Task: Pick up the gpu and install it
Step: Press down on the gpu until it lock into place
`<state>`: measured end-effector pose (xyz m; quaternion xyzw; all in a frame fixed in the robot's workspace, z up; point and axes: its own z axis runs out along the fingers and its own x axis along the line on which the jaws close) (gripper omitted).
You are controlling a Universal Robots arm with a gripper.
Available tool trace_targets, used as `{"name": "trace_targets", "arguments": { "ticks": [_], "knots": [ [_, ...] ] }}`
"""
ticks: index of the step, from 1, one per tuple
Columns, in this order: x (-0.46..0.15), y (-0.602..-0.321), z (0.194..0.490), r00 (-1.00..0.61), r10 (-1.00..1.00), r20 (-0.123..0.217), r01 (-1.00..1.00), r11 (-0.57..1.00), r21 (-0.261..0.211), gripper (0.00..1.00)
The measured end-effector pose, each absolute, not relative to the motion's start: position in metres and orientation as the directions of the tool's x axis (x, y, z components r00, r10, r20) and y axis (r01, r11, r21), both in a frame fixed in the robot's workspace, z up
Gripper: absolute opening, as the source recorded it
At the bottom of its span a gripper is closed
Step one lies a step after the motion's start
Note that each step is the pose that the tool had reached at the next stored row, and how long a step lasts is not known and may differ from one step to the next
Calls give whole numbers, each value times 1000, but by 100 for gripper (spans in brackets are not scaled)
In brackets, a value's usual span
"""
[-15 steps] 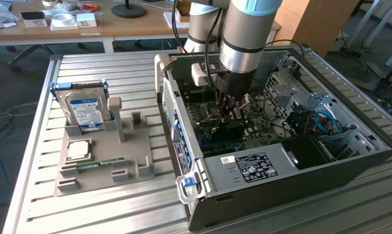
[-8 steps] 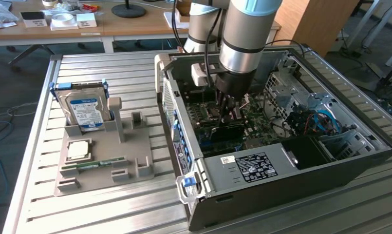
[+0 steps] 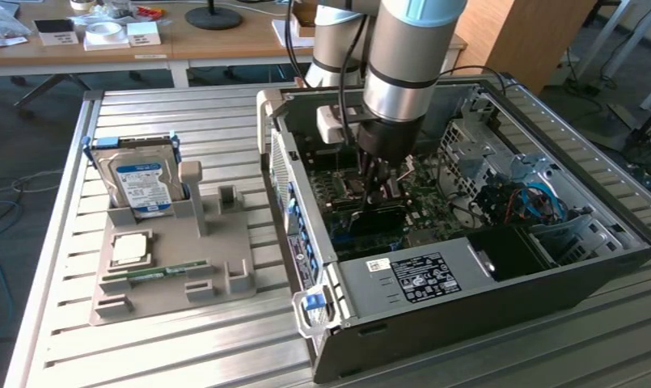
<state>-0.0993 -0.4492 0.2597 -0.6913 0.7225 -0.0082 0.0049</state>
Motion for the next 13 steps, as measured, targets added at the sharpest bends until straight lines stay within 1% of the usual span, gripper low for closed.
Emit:
{"name": "trace_targets", "arguments": {
  "ticks": [13],
  "knots": [
    [-100,-449,259,-44,-999,4,-999,44,-20,11]
  ]
}}
